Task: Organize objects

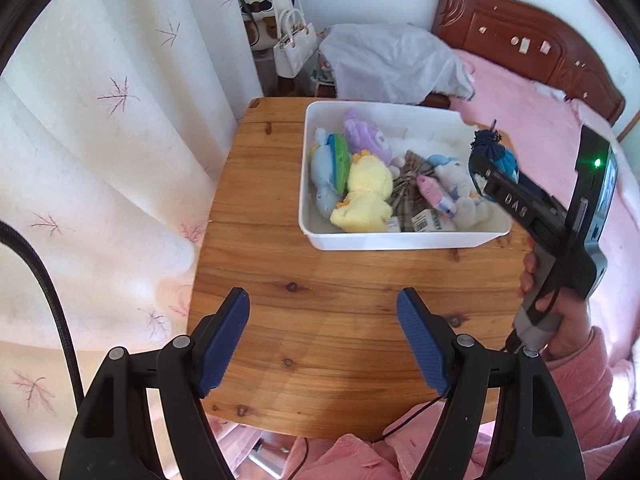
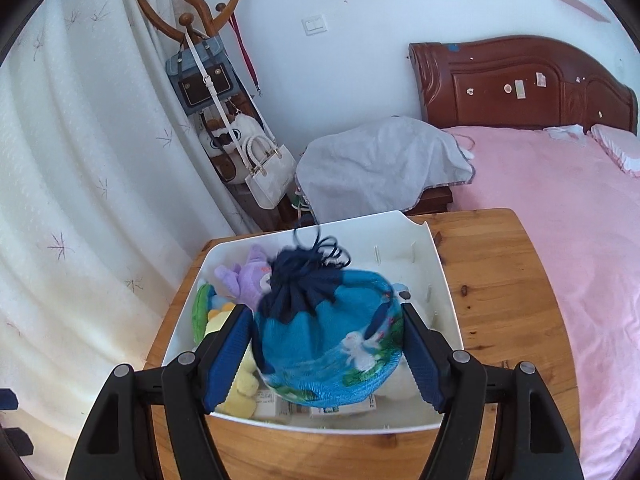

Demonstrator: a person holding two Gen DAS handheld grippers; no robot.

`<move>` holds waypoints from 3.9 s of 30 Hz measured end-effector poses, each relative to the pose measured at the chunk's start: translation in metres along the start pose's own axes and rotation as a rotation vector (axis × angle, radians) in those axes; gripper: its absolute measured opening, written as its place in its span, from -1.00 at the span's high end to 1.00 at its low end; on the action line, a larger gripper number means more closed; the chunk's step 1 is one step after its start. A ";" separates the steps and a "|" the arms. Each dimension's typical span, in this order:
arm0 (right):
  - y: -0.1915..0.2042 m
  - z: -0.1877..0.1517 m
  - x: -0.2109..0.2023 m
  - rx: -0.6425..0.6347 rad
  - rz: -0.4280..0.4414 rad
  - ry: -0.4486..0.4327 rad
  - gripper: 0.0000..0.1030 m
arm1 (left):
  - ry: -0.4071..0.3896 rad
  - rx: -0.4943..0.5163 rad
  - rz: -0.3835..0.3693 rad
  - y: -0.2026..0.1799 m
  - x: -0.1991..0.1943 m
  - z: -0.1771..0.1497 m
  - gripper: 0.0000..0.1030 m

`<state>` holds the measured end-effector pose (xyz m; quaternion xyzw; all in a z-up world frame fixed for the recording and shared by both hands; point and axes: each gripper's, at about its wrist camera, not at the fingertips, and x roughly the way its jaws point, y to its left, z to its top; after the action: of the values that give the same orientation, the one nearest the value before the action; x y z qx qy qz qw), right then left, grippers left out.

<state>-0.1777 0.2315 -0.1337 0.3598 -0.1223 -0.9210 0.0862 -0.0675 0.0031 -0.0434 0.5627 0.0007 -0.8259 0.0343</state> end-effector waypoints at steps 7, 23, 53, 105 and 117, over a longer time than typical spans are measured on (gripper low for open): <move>-0.001 0.011 0.010 -0.009 0.041 -0.027 -0.45 | 0.041 -0.037 0.056 -0.005 0.007 -0.006 -0.53; 0.000 -0.005 -0.039 -0.051 0.152 0.050 -0.57 | -0.007 -0.065 0.006 -0.029 -0.003 -0.022 -0.54; 0.056 -0.037 -0.210 -0.034 -0.059 0.163 -0.73 | -0.232 -0.021 -0.044 -0.016 -0.066 -0.033 -0.63; 0.053 -0.044 -0.200 -0.072 -0.159 0.200 -1.00 | -0.358 -0.020 0.003 -0.027 -0.086 -0.045 -0.87; 0.051 -0.045 -0.200 -0.059 -0.162 0.204 -1.00 | -0.354 -0.008 0.007 -0.029 -0.085 -0.045 -0.87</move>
<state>0.0020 0.2253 -0.0223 0.4576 -0.0562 -0.8867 0.0342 0.0041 0.0391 0.0180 0.4082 -0.0041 -0.9121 0.0388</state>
